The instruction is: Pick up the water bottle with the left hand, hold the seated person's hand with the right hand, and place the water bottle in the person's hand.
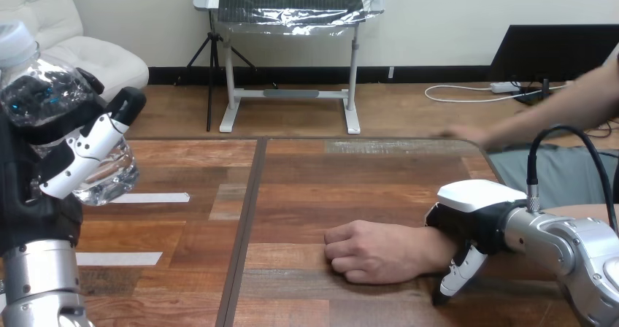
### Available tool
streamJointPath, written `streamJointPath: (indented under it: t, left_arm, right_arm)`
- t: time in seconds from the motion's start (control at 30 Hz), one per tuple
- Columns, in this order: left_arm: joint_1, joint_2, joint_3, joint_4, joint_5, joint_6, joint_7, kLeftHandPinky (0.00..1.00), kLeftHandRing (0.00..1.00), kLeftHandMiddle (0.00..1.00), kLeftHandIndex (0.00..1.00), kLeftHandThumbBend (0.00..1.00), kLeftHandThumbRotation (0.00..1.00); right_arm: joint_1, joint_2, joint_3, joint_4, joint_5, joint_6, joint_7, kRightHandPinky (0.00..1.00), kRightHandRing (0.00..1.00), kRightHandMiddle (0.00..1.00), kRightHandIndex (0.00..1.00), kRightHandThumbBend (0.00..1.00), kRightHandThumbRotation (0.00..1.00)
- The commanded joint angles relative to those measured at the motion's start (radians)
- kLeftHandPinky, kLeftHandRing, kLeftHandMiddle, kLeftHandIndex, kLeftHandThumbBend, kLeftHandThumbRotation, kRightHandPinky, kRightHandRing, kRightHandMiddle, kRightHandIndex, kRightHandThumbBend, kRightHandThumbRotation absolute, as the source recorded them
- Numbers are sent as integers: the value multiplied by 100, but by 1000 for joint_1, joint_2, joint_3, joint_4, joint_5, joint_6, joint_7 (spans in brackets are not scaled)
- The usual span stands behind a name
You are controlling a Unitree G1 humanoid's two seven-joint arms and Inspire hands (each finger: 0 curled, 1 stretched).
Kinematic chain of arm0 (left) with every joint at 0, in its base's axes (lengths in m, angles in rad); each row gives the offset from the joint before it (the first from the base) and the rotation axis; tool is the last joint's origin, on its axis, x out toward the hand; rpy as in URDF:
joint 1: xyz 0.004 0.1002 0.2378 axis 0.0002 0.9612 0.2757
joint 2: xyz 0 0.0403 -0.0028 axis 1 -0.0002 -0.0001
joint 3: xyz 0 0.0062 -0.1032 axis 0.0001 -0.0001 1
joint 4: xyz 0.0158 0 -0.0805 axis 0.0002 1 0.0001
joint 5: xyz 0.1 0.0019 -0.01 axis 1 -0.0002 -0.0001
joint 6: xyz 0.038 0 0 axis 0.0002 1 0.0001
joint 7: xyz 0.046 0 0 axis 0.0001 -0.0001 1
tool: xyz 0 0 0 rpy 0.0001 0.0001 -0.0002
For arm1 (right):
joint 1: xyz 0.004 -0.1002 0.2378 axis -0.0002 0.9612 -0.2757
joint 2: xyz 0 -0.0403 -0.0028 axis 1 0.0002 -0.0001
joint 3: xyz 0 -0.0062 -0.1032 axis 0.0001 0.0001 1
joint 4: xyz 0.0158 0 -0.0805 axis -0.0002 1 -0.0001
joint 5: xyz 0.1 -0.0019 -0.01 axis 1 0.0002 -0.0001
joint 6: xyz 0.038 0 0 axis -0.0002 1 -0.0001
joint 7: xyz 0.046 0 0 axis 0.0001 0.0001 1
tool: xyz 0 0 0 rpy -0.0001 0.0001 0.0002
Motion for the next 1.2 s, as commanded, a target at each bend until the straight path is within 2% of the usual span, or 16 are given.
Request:
streamJointPath:
  t: [0.0,0.77,1.17]
  left_arm:
    - [-38,6,-14,-34,-3,-30,-9,16,21,27,34,28,0]
    - [-37,9,-12,-40,-1,-27,-10,16,21,27,34,28,0]
    - [-37,5,-12,-41,-5,-24,-9,16,21,27,34,28,0]
  right_arm:
    - [41,-9,20,29,4,1,19,42,54,62,66,91,31]
    - [42,-10,19,13,9,17,48,41,53,62,66,91,31]
    - [40,-8,21,22,13,18,56,45,56,63,67,93,27]
